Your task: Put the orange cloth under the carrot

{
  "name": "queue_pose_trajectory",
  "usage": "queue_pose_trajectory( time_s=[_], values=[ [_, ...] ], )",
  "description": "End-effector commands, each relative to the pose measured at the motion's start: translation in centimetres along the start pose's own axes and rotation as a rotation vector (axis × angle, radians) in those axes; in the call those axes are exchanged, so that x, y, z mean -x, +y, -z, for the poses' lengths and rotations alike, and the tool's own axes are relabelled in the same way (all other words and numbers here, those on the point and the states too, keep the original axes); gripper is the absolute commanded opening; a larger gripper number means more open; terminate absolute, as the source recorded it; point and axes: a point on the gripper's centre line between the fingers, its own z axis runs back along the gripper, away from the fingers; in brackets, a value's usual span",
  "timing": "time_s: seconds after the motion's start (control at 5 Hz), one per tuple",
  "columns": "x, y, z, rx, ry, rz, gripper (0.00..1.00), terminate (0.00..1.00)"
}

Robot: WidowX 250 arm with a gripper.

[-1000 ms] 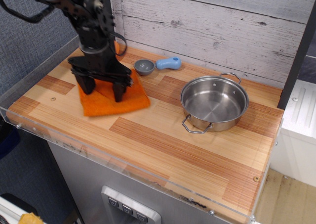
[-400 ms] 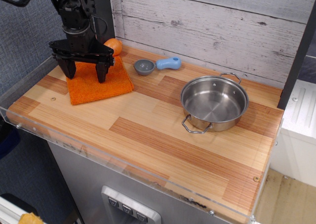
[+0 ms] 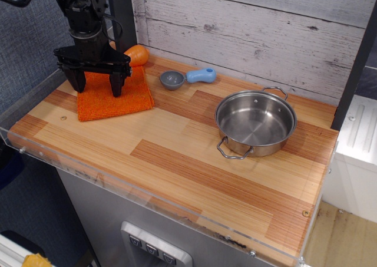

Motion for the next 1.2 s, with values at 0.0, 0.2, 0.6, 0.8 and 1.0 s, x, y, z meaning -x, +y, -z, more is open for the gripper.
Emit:
queue_pose_trajectory(
  time_s=[0.0, 0.2, 0.6, 0.8, 1.0],
  values=[
    [-1.2, 0.8, -6.0, 0.06, -0.084, -0.047, 1.0, 0.0],
    [-1.5, 0.8, -9.2, 0.089, -0.139, -0.086, 1.0, 0.0],
    [-1.5, 1.3, -11.8, 0.099, -0.202, -0.128, 1.0, 0.0],
    [-1.5, 1.3, -11.8, 0.099, -0.202, -0.128, 1.0, 0.0],
    [-1.5, 1.3, -11.8, 0.099, -0.202, -0.128, 1.0, 1.0]
  ],
)
